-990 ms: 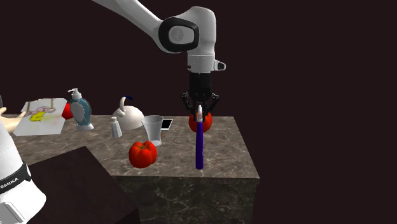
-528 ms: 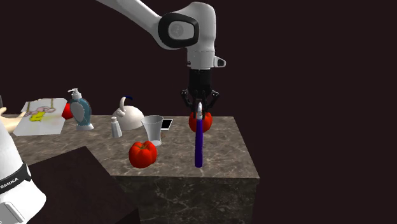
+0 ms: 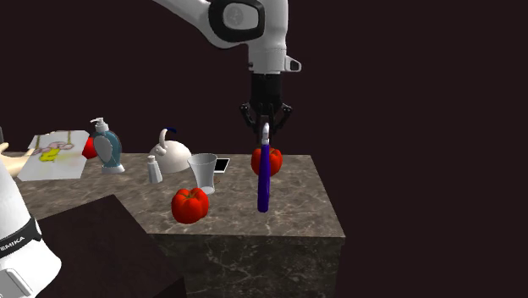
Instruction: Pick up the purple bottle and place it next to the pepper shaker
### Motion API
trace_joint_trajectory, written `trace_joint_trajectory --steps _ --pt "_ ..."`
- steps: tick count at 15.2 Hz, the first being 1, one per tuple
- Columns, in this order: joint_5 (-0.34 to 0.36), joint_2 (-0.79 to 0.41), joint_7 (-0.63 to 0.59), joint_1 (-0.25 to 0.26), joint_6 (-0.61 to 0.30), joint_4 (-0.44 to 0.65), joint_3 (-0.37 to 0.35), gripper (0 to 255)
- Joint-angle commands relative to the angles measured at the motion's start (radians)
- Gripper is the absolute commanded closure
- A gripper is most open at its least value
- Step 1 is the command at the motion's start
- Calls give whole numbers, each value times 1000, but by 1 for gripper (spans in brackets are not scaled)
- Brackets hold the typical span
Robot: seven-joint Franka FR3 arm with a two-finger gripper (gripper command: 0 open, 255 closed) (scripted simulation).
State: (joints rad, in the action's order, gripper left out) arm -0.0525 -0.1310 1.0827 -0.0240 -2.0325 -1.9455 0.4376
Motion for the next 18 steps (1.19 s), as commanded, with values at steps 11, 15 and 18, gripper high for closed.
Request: trace_joint_trajectory --steps 11,15,18 --pt "21 40 -15 4 153 117 2 255" --pt "25 48 -17 4 205 162 2 255" --pt "26 51 -18 4 245 199 3 255"
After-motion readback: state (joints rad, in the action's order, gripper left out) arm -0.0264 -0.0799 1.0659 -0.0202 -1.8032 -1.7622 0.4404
